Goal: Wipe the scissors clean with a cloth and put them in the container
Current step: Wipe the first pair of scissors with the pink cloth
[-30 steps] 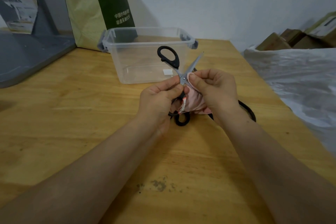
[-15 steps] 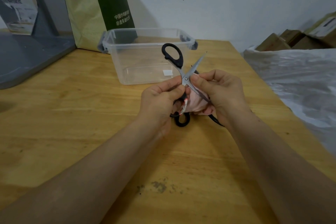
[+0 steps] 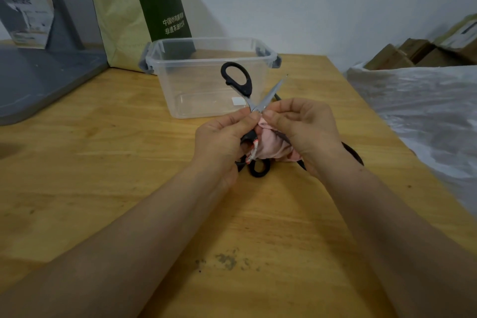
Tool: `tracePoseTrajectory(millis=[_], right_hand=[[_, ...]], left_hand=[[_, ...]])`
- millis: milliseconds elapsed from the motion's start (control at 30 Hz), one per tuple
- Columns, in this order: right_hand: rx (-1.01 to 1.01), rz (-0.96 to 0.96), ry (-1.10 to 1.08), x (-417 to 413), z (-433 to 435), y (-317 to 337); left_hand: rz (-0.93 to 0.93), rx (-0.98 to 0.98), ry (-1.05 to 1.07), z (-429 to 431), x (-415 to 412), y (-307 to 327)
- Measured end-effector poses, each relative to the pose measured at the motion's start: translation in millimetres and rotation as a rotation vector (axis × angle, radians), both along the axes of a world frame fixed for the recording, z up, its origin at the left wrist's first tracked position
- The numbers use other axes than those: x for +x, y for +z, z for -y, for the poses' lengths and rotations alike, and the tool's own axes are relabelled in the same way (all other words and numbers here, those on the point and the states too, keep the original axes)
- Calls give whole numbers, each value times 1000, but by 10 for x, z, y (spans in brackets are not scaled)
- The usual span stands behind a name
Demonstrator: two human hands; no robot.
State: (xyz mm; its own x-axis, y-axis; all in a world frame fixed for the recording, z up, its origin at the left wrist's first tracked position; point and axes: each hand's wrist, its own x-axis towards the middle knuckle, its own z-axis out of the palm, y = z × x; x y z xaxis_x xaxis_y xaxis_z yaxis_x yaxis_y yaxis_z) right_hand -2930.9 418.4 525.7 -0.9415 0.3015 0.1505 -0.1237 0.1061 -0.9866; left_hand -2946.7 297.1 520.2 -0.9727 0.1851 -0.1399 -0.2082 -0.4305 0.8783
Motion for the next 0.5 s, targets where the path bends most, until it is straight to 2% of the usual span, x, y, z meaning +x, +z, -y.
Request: tracePoseTrajectory(millis=[133, 300, 500], right_hand=[[-5, -13, -83, -2, -30, -9], [-51, 51, 73, 83, -56, 15], [-114, 73, 103, 71, -43, 47]], left_hand=[[10, 40, -15, 8, -3, 16], [-12, 33, -12, 15, -13, 1], [-46, -13, 18, 14, -9, -27]])
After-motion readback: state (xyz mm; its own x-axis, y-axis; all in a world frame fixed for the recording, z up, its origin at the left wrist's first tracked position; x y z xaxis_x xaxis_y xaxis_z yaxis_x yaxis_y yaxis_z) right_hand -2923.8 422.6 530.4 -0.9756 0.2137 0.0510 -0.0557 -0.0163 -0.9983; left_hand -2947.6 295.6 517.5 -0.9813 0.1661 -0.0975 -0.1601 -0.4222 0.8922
